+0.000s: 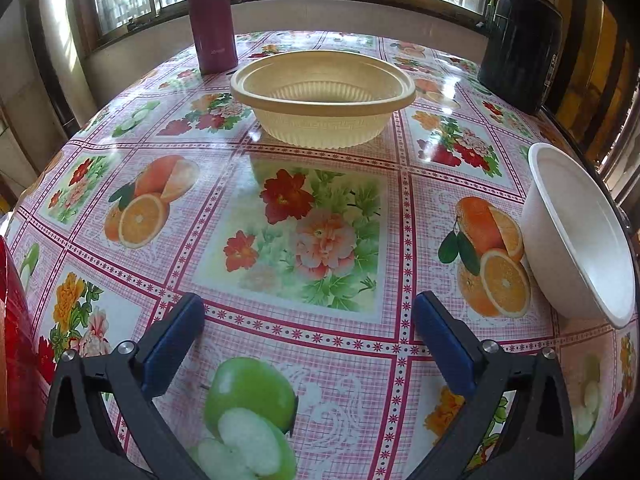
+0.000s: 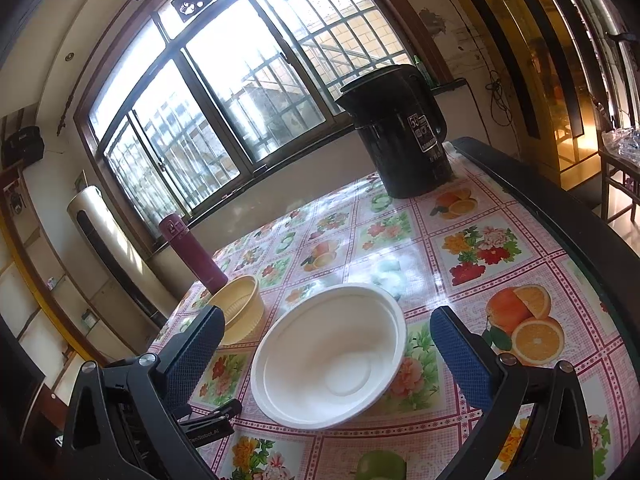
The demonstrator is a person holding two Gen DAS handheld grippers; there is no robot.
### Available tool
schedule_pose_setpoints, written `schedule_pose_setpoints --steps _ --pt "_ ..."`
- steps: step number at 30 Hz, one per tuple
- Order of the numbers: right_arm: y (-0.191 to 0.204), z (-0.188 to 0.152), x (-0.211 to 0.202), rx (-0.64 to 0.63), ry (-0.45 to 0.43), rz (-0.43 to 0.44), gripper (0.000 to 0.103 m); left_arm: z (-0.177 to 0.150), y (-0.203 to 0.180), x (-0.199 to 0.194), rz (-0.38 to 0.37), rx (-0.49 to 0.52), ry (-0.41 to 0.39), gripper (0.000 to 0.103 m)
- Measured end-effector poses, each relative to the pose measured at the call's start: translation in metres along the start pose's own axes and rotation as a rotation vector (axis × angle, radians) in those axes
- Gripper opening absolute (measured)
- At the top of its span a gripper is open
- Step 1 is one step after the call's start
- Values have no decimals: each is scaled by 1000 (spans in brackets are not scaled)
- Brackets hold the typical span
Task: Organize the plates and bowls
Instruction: 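Move the left gripper to the rim of the large white bowl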
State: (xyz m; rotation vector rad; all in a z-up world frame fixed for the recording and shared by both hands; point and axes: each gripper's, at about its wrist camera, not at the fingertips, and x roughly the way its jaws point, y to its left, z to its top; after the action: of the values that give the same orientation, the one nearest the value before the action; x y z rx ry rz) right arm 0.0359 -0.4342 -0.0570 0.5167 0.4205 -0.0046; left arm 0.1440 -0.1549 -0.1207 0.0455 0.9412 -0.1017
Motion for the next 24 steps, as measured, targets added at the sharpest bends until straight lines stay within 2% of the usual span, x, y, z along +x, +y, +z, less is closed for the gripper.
schedule_pose_setpoints --steps 10,15,24 --pt "-2 0 2 6 6 -11 103 1 1 3 -3 9 7 103" --pt "-5 -1 10 12 55 -8 103 3 2 -1 -13 11 14 103" --pt "-14 -2 21 53 142 9 103 10 -16 -44 9 82 -98 103"
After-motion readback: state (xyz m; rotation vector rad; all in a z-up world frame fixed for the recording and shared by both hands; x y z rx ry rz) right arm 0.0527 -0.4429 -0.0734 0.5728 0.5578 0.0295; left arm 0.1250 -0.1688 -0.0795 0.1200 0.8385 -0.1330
